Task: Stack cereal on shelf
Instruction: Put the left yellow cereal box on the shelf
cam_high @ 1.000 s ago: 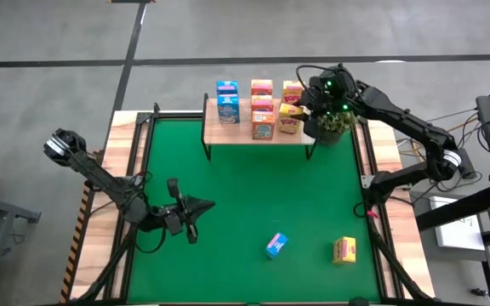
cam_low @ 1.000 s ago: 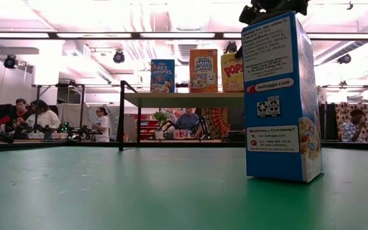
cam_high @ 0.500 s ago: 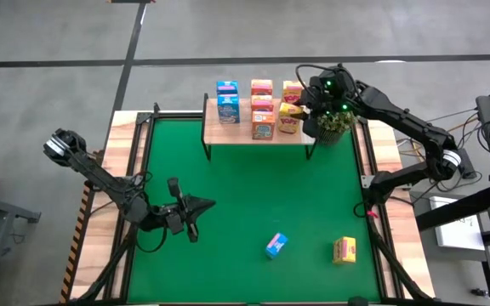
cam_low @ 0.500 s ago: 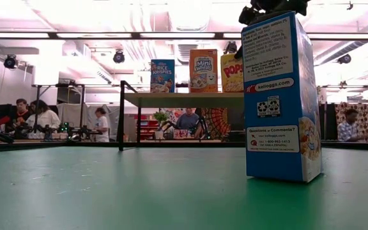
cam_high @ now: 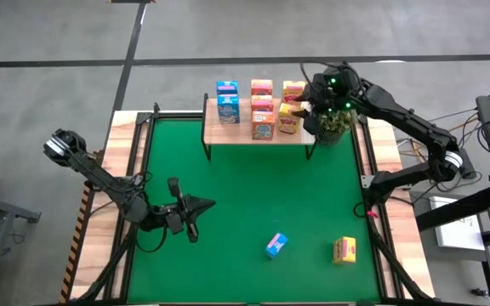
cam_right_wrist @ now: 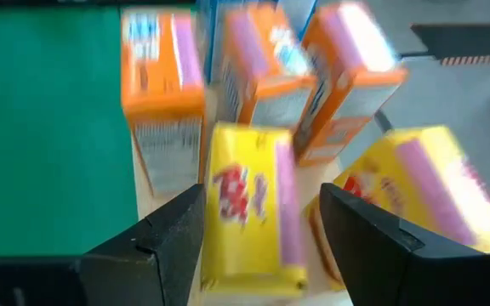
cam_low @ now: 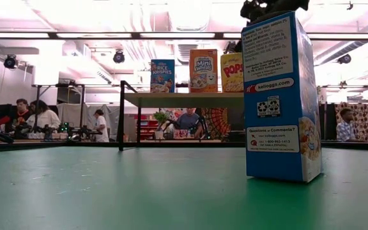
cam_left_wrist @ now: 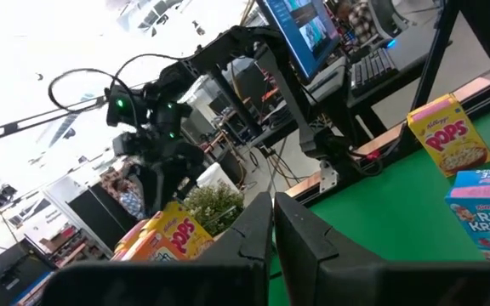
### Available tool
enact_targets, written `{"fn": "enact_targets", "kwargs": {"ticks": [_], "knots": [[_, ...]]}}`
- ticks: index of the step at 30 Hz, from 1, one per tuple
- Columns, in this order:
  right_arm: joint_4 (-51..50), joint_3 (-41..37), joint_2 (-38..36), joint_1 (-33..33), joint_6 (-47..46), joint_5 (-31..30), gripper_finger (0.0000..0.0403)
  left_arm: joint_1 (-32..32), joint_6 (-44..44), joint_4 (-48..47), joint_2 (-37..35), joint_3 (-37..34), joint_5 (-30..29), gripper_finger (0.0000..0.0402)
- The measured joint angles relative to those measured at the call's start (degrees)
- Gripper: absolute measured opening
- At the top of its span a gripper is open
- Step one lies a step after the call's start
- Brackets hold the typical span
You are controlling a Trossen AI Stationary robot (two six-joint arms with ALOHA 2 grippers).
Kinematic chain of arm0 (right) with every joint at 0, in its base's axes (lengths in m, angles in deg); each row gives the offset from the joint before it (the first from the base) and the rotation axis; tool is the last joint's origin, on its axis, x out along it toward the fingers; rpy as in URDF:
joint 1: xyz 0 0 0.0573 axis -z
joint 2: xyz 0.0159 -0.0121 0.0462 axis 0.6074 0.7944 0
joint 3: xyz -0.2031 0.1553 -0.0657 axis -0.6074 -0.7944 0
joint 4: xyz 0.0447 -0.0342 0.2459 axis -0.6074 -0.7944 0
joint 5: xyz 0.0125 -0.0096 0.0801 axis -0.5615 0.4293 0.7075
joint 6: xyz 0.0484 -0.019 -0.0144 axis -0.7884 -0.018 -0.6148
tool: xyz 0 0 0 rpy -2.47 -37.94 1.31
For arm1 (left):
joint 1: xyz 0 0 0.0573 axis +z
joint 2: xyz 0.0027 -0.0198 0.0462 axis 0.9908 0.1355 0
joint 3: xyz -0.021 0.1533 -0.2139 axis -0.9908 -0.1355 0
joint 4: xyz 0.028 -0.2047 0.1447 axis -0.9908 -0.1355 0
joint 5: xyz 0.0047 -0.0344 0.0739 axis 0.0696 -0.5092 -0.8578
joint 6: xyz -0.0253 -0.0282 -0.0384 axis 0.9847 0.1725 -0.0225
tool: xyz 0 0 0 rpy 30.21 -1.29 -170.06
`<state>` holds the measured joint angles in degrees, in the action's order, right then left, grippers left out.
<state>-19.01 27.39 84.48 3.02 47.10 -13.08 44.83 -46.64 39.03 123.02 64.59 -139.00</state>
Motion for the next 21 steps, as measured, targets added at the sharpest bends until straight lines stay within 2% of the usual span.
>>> {"fn": "enact_targets", "kwargs": {"ticks": [8, 14, 21], "knots": [[-3.0, 7.5, -0.3, -3.3, -9.3, 0.0, 0.0201, 0.0, 3.6, -2.4, 0.8, 0.0, 0.0, 0.0], [-4.4, 7.5, -1.8, -12.7, -11.6, -0.9, 0.0127, -0.1, 7.0, -3.9, 0.9, 0.0, 0.0, 0.0], [-7.0, 0.8, -4.0, -26.2, -15.0, -18.4, 0.0026, -0.1, 7.5, -6.1, 0.9, 0.0, 0.0, 0.0]]}}
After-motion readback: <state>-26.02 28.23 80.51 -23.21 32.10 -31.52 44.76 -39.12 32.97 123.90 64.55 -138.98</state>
